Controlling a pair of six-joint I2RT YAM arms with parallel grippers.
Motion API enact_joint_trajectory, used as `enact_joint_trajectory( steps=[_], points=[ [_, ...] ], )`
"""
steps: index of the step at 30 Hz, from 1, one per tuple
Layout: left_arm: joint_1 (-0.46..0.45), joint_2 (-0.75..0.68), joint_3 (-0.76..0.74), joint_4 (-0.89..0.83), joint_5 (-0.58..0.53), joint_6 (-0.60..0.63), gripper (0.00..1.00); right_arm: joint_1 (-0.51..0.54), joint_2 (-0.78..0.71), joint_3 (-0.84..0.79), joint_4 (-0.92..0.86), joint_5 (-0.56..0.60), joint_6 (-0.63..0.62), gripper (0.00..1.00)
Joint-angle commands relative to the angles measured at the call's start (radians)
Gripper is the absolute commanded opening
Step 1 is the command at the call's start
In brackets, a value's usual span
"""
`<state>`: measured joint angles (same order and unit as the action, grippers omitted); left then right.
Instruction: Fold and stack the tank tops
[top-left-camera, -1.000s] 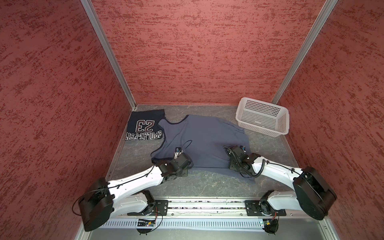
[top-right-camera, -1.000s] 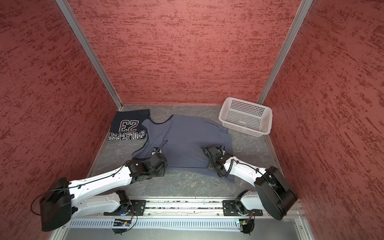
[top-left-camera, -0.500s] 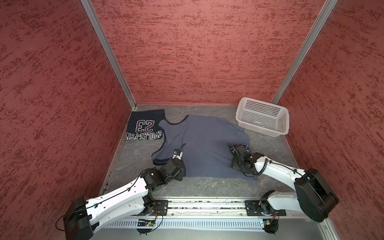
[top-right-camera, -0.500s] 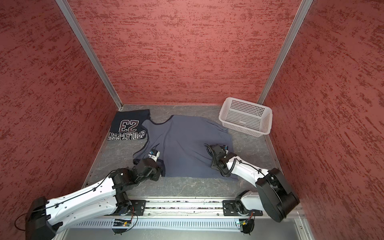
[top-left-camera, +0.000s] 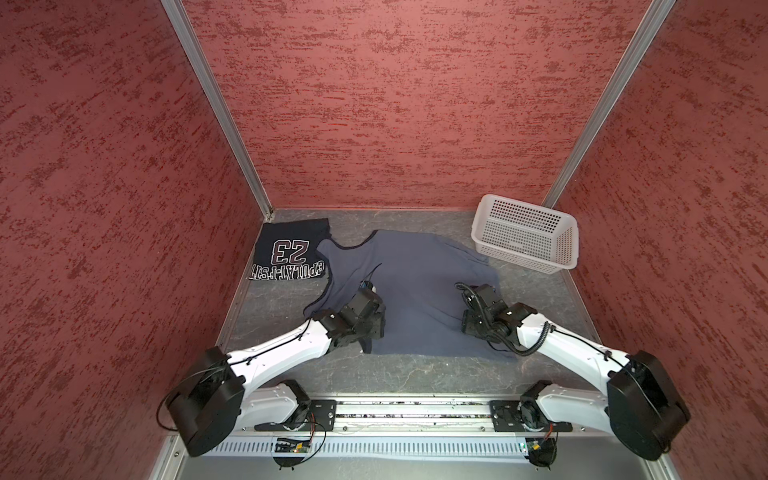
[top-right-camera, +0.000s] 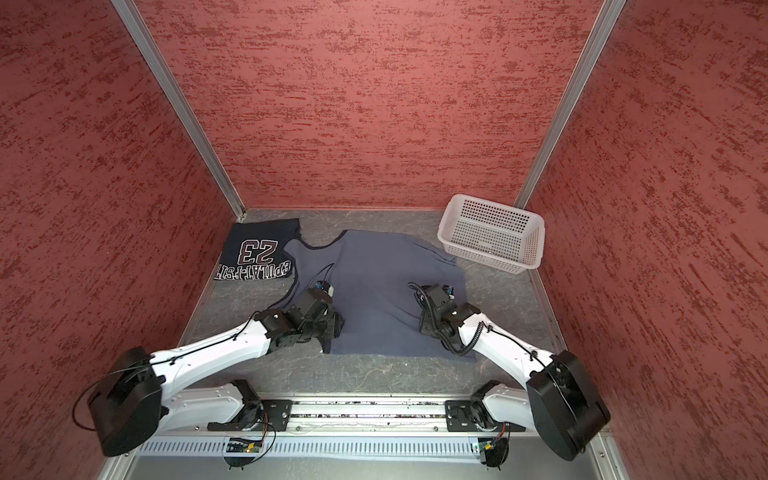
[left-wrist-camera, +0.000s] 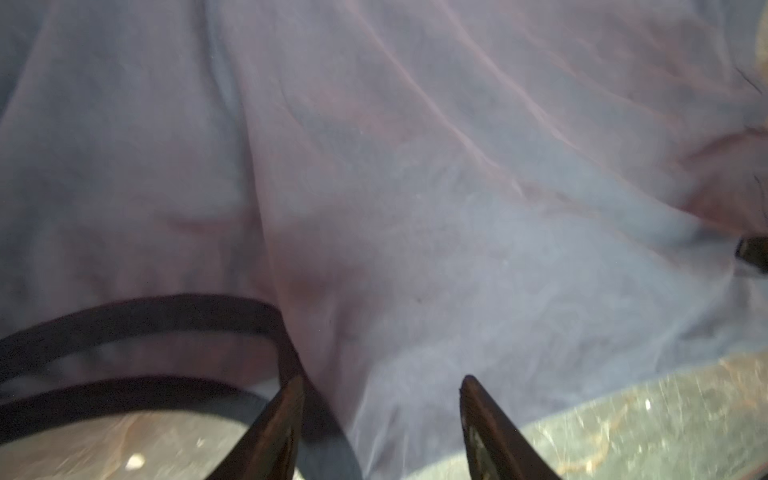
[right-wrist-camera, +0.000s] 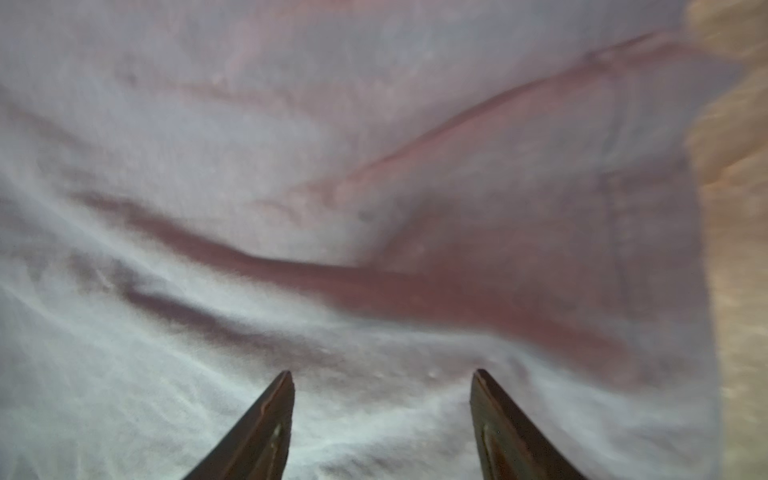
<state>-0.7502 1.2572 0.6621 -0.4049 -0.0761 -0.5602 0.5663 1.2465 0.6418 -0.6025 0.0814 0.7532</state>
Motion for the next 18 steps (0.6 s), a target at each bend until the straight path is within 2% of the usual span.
enact_joint_trajectory(
  steps=[1,8,12,18],
  points=[
    [0.020,0.062,0.007,0.086,0.109,-0.043,0.61,0.024,0.057,0.020,0.044,-0.058,-0.014,0.69],
    [0.020,0.165,-0.005,0.057,0.132,-0.096,0.57,0.015,0.136,0.012,-0.004,0.031,0.011,0.70],
    [-0.003,0.123,-0.068,0.014,0.120,-0.145,0.56,-0.027,0.132,-0.011,-0.021,0.059,0.017,0.70],
    [-0.121,-0.003,-0.145,-0.052,0.075,-0.236,0.55,-0.087,0.107,-0.027,-0.023,0.085,0.002,0.71]
  ],
)
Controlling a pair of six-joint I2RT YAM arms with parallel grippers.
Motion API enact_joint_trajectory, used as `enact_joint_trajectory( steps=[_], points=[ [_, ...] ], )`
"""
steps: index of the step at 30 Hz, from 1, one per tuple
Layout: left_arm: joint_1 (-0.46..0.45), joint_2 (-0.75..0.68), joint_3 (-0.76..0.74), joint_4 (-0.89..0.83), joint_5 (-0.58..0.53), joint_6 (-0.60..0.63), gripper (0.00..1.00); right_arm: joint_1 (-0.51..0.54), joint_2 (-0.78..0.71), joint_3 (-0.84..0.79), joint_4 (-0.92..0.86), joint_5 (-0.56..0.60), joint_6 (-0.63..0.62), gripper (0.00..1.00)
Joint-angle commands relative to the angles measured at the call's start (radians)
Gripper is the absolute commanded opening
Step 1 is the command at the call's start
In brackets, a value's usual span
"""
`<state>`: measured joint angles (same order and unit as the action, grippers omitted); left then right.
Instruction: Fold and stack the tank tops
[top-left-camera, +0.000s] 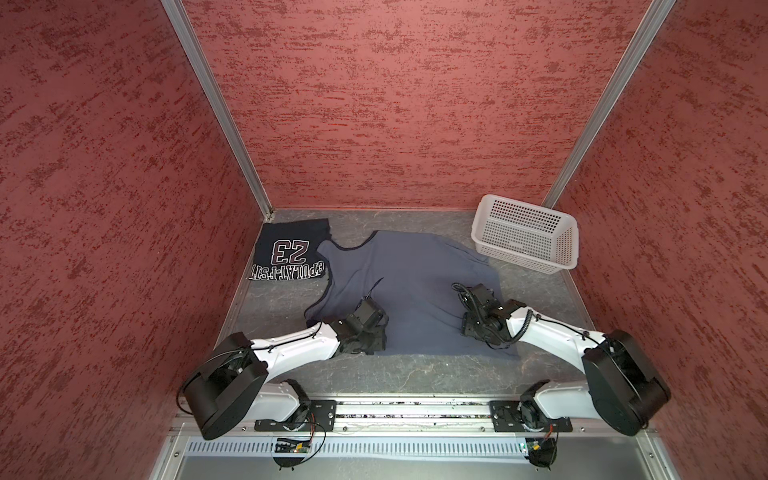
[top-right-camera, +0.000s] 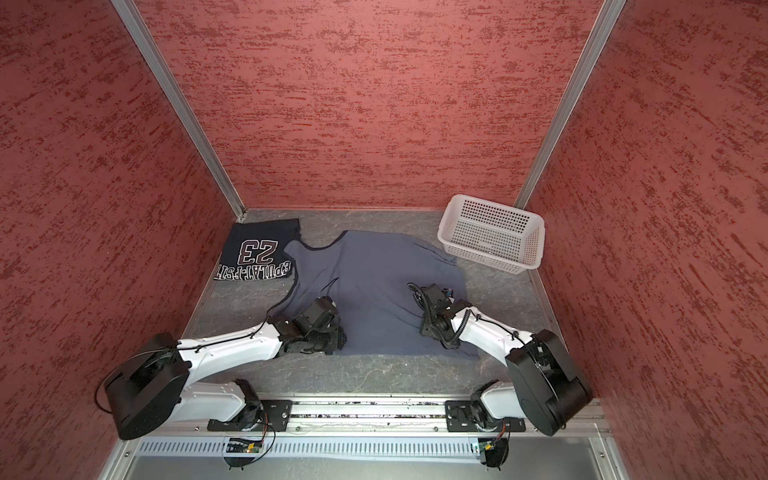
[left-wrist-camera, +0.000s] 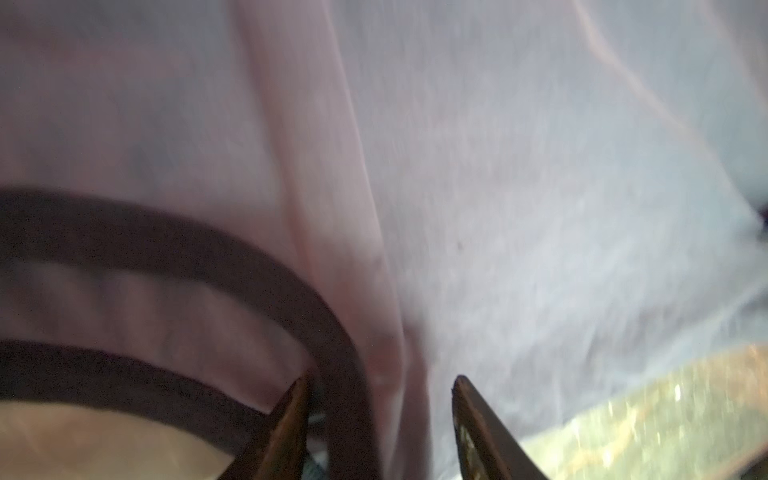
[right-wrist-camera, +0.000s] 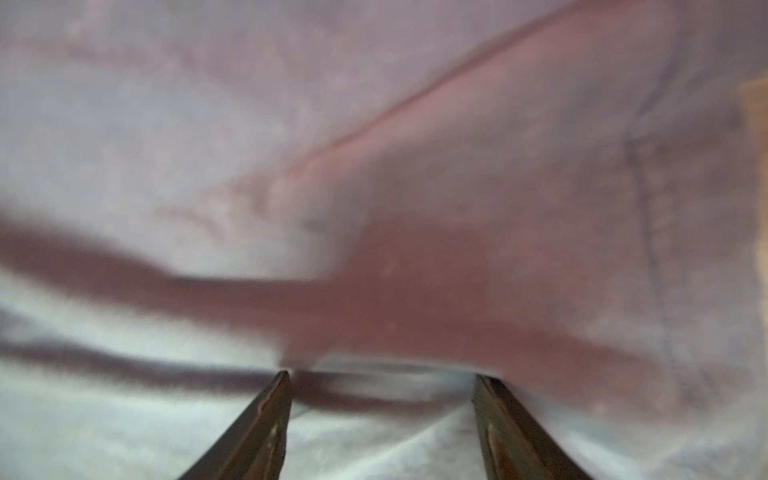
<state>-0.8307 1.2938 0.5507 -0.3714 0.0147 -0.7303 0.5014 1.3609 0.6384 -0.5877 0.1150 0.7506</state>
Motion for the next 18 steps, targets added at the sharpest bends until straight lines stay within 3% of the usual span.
enact_joint_trajectory(
  steps=[1,4,7,11,14,18],
  points=[
    [-0.054,-0.075,-0.028,-0.108,-0.037,-0.077,0.55,-0.026,-0.010,-0.022,-0.037,0.052,0.000,0.71],
    [-0.012,-0.212,0.009,-0.242,-0.137,-0.086,0.57,-0.031,-0.018,-0.011,-0.043,0.064,-0.003,0.71],
    [0.212,-0.338,0.036,-0.380,-0.172,-0.080,0.60,-0.036,-0.028,-0.011,-0.046,0.075,-0.004,0.71],
    [0.546,-0.446,0.023,-0.421,-0.101,-0.054,0.62,-0.040,-0.047,-0.018,-0.043,0.074,-0.005,0.71],
    [0.723,-0.441,0.000,-0.373,-0.037,-0.012,0.63,-0.041,-0.064,-0.025,-0.041,0.074,-0.003,0.71],
    [0.872,-0.356,-0.036,-0.267,0.086,0.023,0.61,-0.043,-0.075,-0.027,-0.037,0.073,-0.005,0.71]
  ],
)
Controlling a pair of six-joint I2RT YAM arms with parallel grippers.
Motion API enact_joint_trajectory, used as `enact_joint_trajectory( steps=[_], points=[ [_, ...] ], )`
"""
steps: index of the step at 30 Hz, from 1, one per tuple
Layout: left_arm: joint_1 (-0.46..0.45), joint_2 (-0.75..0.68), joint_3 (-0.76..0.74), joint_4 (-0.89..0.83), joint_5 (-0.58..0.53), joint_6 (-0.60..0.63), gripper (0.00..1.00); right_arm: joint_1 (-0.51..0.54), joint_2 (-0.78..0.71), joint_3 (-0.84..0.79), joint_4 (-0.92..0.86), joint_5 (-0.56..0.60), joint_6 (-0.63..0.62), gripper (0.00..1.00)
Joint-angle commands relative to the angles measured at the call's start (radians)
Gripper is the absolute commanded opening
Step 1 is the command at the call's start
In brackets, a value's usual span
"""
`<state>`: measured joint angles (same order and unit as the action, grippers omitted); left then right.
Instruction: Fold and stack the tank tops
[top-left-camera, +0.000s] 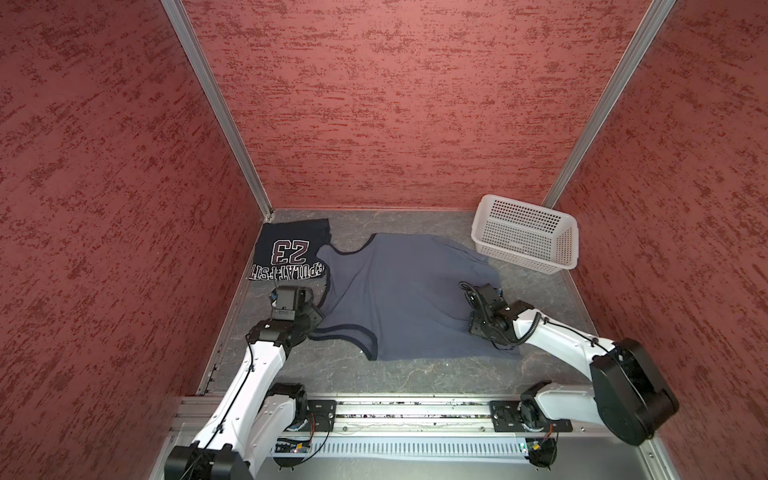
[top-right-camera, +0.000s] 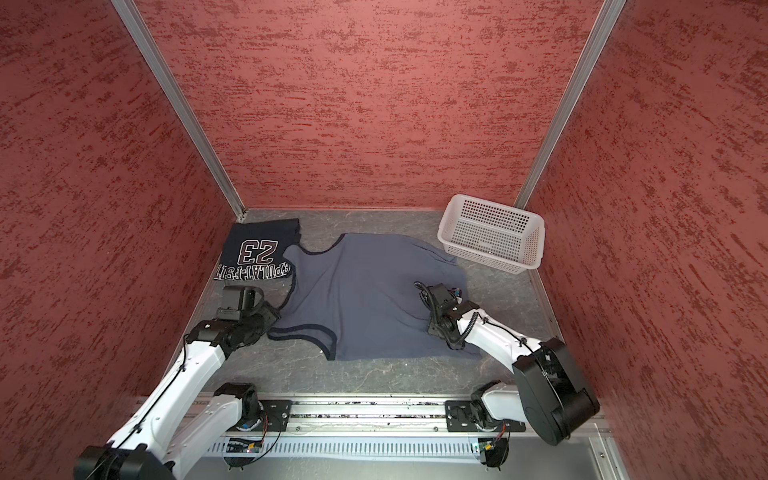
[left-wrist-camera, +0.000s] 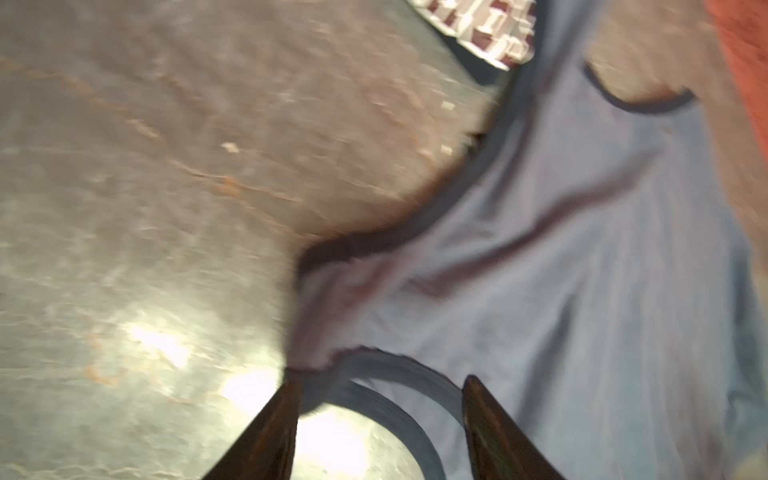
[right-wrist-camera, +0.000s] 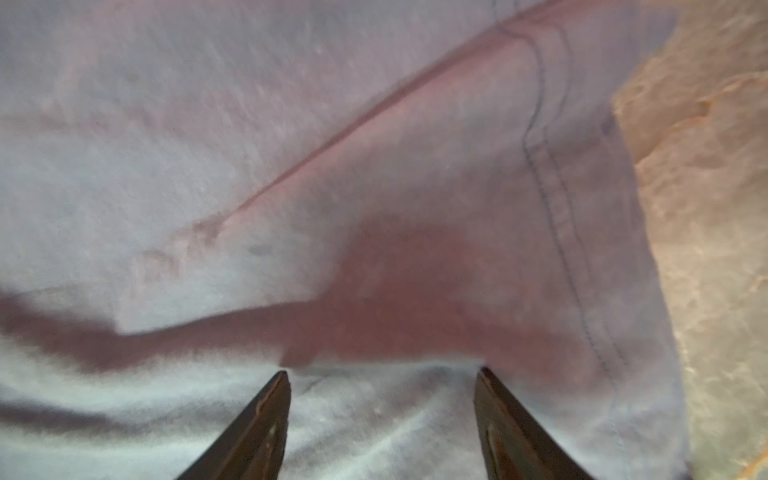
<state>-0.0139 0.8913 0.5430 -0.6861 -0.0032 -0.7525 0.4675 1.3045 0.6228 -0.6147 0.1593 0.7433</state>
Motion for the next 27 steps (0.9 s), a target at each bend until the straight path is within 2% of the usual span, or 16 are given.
enact_joint_trajectory(
  steps=[1,4,8,10,11,15,18,20,25,27],
  points=[
    [0.075,0.076,-0.033,0.072,0.129,0.048,0.61,-0.009,-0.019,-0.011,-0.010,0.028,0.003,0.71],
    [0.098,0.149,-0.050,0.129,0.147,0.053,0.55,-0.009,-0.021,-0.014,-0.009,0.028,0.003,0.71],
    [0.121,0.189,-0.071,0.178,0.170,0.050,0.31,-0.011,-0.018,-0.015,-0.009,0.036,0.005,0.72],
    [0.143,0.149,-0.080,0.168,0.160,0.047,0.18,-0.015,-0.013,-0.014,-0.016,0.050,0.016,0.71],
    [0.153,0.111,-0.088,0.159,0.149,0.043,0.15,-0.018,-0.007,-0.013,-0.019,0.056,0.020,0.71],
    [0.232,-0.147,-0.140,0.106,0.077,0.010,0.09,-0.042,0.014,-0.014,-0.023,0.062,0.030,0.71],
    [0.310,-0.262,-0.180,0.109,0.107,0.004,0.06,-0.053,0.019,-0.015,-0.021,0.064,0.030,0.71],
    [0.357,-0.256,-0.200,0.128,0.153,0.011,0.06,-0.054,0.018,-0.013,-0.020,0.059,0.025,0.71],
    [0.458,-0.104,-0.232,0.196,0.302,0.022,0.08,-0.054,0.005,-0.012,-0.009,0.035,0.006,0.71],
    [0.477,-0.072,-0.227,0.201,0.321,0.022,0.09,-0.053,-0.011,-0.010,-0.011,0.036,0.004,0.71]
  ],
)
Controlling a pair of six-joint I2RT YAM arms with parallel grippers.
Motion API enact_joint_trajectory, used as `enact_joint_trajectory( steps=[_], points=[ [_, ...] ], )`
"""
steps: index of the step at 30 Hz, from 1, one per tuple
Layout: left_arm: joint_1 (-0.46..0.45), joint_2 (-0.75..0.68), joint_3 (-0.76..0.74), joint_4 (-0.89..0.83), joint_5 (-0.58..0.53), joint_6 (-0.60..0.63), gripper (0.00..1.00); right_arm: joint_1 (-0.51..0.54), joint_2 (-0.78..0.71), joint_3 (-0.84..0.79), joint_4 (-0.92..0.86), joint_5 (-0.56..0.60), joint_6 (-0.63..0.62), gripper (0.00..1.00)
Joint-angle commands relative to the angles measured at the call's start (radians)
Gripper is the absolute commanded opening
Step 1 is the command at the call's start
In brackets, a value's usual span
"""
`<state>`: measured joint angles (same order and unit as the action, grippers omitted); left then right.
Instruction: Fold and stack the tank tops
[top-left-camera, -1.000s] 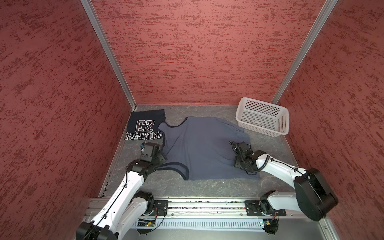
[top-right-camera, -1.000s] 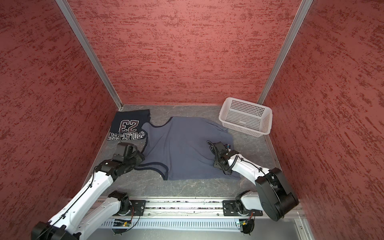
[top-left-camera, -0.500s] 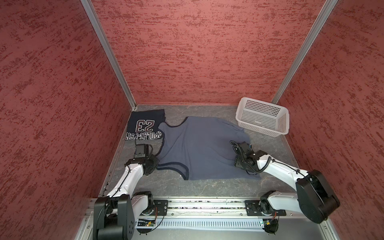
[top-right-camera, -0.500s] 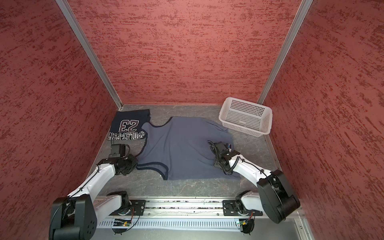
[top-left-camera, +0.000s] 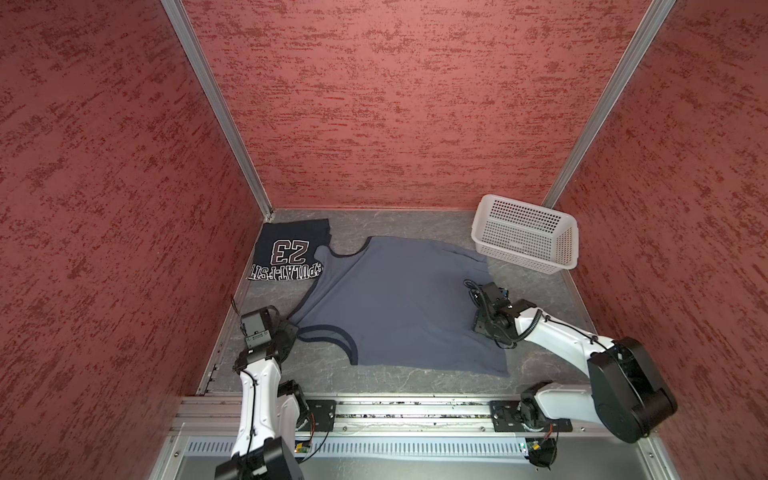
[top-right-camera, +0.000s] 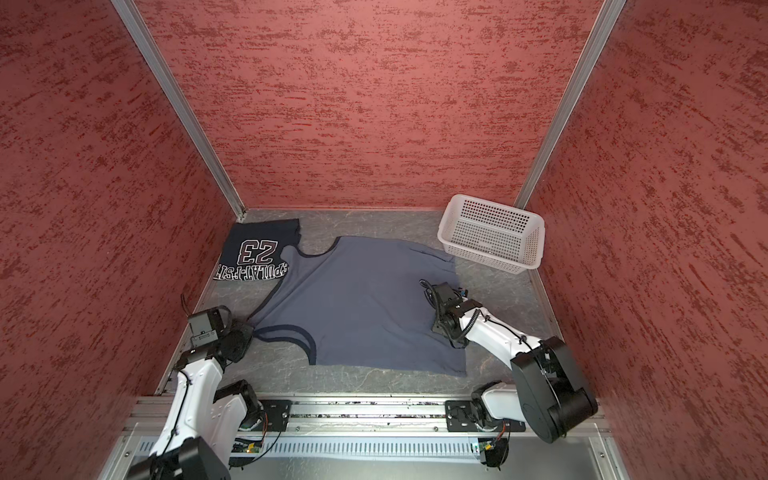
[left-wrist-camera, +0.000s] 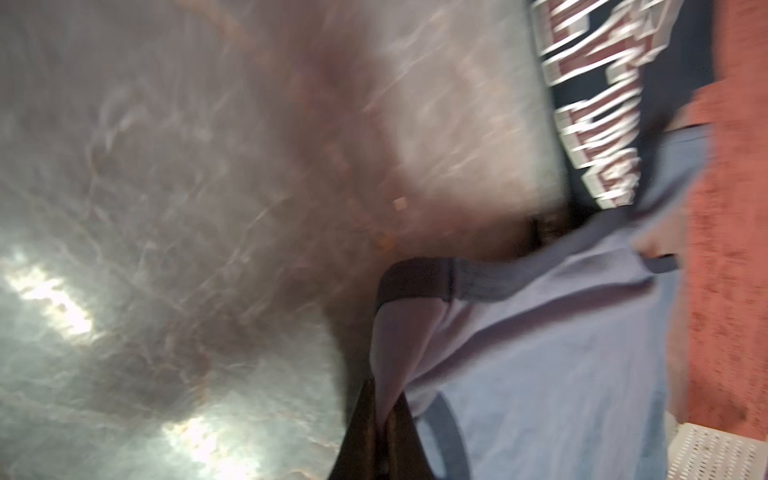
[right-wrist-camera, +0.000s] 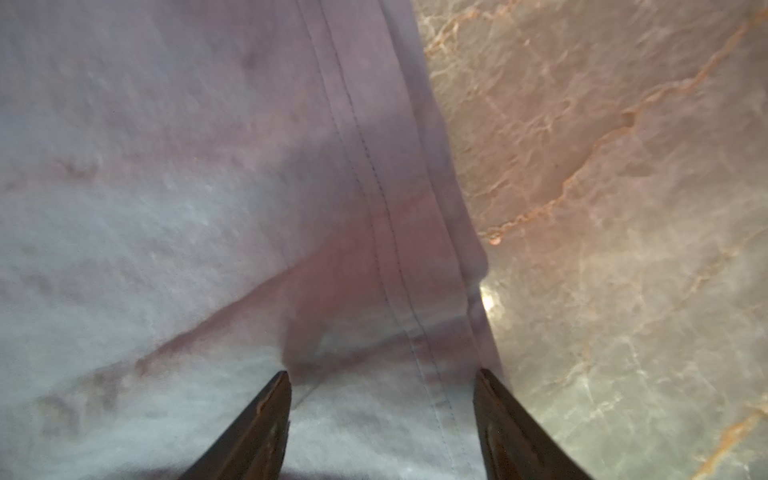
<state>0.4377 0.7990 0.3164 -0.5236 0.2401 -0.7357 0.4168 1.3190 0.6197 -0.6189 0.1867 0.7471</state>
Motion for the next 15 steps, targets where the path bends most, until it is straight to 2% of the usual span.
enact_joint_trajectory(
  steps=[1,2,4,6,9,11,13,15],
  points=[
    [0.032,0.024,0.000,0.037,0.084,0.006,0.11,-0.004,-0.035,-0.003,-0.011,0.009,-0.001,0.71],
    [0.037,0.025,0.003,0.039,0.094,0.012,0.17,-0.003,-0.044,0.003,-0.012,0.010,-0.005,0.71],
    [0.039,0.013,0.022,0.018,0.099,0.025,0.45,-0.003,-0.074,0.023,-0.016,-0.004,-0.023,0.71],
    [0.037,-0.011,0.050,-0.015,0.094,0.044,0.54,0.000,-0.108,0.044,-0.017,-0.023,-0.040,0.71],
    [0.010,-0.074,0.087,-0.057,0.068,0.044,0.64,0.010,-0.148,0.076,-0.012,-0.041,-0.061,0.71],
    [-0.053,-0.114,0.117,-0.087,0.017,0.039,0.67,0.021,-0.152,0.096,-0.009,-0.050,-0.072,0.71],
    [-0.159,-0.135,0.149,-0.091,-0.035,0.037,0.72,0.029,-0.138,0.115,-0.009,-0.049,-0.078,0.71],
    [-0.294,-0.119,0.175,-0.061,-0.051,0.036,0.73,0.034,-0.118,0.128,0.005,-0.058,-0.086,0.71]
  ],
)
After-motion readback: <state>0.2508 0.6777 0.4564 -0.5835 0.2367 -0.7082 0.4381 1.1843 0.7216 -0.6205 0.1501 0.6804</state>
